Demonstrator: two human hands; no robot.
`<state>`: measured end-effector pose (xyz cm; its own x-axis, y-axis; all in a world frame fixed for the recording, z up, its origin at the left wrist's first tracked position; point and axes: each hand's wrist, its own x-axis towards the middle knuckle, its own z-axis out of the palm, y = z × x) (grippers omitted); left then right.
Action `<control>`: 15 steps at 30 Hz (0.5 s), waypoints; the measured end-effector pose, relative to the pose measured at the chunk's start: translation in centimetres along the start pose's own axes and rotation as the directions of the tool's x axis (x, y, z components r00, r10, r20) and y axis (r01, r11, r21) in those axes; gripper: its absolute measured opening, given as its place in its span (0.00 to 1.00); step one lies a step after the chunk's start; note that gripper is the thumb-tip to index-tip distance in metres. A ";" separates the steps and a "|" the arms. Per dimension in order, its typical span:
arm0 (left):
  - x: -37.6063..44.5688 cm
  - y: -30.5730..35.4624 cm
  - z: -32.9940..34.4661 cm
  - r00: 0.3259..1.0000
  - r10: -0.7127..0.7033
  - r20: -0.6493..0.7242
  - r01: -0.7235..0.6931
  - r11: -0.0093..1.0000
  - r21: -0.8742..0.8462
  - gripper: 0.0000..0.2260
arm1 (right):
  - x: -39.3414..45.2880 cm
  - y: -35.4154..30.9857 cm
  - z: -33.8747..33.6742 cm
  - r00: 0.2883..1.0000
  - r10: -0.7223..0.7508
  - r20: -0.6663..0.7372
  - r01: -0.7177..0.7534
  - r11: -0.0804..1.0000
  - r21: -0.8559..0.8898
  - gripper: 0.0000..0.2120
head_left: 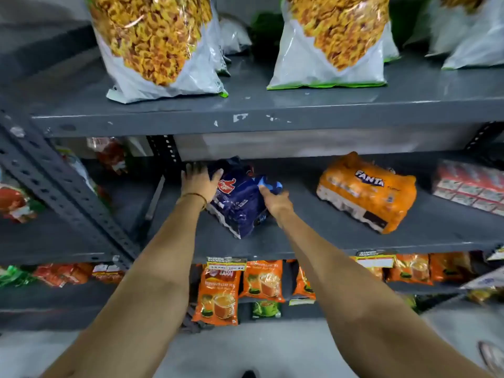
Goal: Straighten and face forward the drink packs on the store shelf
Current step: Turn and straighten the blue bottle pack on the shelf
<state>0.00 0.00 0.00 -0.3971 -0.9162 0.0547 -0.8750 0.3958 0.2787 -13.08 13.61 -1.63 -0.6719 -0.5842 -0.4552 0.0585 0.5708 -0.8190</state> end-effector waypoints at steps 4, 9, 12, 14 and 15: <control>4.4 0.0 0.1 0.967 -0.008 0.255 0.055 0.983 -0.177 0.34 | 1.1 -1.5 1.8 0.988 0.138 0.072 -0.153 0.953 0.260 0.36; 8.3 -0.8 1.3 0.937 0.005 0.348 0.114 0.941 -0.319 0.33 | 2.2 -2.2 2.0 0.963 0.248 0.104 -0.265 0.939 0.218 0.42; 9.0 -1.2 1.7 0.938 0.019 0.347 0.111 0.930 -0.351 0.31 | 2.6 -2.4 1.8 0.953 0.268 0.142 -0.298 0.916 0.270 0.39; 8.9 -1.4 1.8 0.949 0.015 0.316 0.113 0.918 -0.381 0.30 | 2.5 -2.3 2.0 0.959 0.251 0.135 -0.280 0.916 0.286 0.36; 8.7 -1.6 1.8 0.954 0.007 0.301 0.121 0.908 -0.402 0.29 | 2.4 -2.3 2.0 0.965 0.236 0.111 -0.258 0.928 0.270 0.35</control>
<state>-2.54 -8.55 -1.68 -0.4678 -0.8522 -0.2345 -0.7306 0.2236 0.6451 -13.31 9.72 -1.50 -0.5528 -0.4936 -0.6714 0.4268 0.5242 -0.7369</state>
